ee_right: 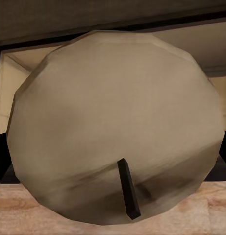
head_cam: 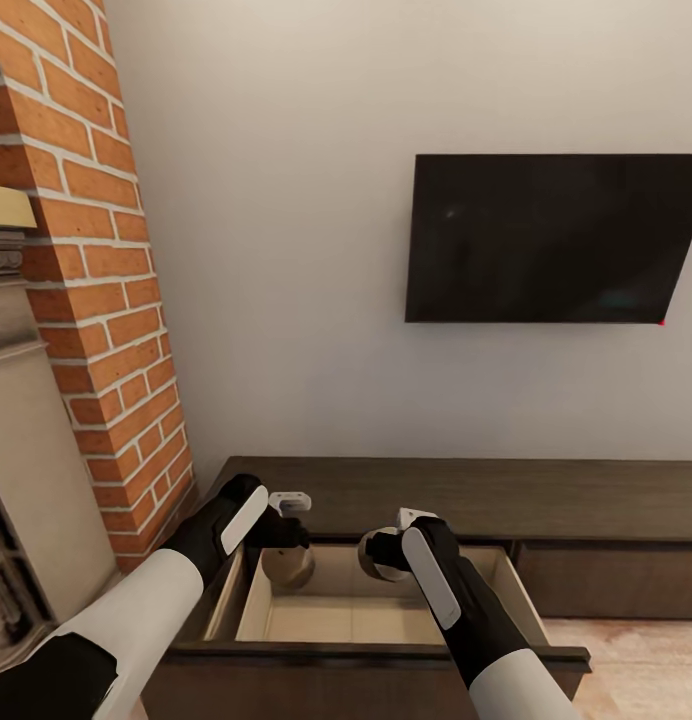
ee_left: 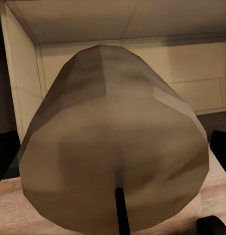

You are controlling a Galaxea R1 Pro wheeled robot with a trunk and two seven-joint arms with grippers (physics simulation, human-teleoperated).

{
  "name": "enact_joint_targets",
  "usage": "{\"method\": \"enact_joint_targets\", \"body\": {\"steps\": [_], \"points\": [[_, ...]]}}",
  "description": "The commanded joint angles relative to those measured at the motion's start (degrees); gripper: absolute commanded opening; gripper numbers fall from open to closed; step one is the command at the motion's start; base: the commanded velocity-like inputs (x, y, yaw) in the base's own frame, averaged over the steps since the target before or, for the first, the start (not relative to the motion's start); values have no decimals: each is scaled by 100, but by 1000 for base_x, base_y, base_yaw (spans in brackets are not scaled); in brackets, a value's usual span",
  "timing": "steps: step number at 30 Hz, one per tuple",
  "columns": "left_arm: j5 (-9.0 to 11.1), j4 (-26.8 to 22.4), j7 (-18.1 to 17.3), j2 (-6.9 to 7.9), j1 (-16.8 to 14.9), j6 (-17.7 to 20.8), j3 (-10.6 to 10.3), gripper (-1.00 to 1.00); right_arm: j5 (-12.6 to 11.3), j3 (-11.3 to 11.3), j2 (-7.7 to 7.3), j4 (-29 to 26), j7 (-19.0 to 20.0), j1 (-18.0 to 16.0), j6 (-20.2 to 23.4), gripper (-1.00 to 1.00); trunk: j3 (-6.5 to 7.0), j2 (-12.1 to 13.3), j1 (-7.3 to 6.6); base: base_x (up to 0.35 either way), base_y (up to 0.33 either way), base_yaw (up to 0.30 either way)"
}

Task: Place each of the two pumpkins and all three candles from the living room inside a cabinet in the living room (use any cabinet), then make sure every cabinet is closed, and position the cauldron so it is next to a table in the living room.

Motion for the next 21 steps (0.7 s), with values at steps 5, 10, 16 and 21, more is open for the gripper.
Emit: {"method": "enact_joint_targets", "body": {"steps": [5, 10, 16, 21], "points": [[54, -6, 68, 3, -5, 13, -21, -100, -65, 7, 0, -5, -57, -4, 4, -100, -24, -43, 22, 14, 2, 0], [54, -6, 67, 4, -5, 13, -21, -100, -63, 8, 0, -5, -56, -4, 4, -100, -114, -244, 131, 3, 1, 0], [54, -5, 67, 8, -5, 13, -21, -100, -62, 11, 0, -5, -60, -4, 5, -100, -222, -484, 263, 0, 0, 0], [54, -5, 67, 4, -5, 13, -21, -100, -66, 29, 0, -5, -57, -4, 11, -100, -312, -685, 373, 0, 0, 0]]}}
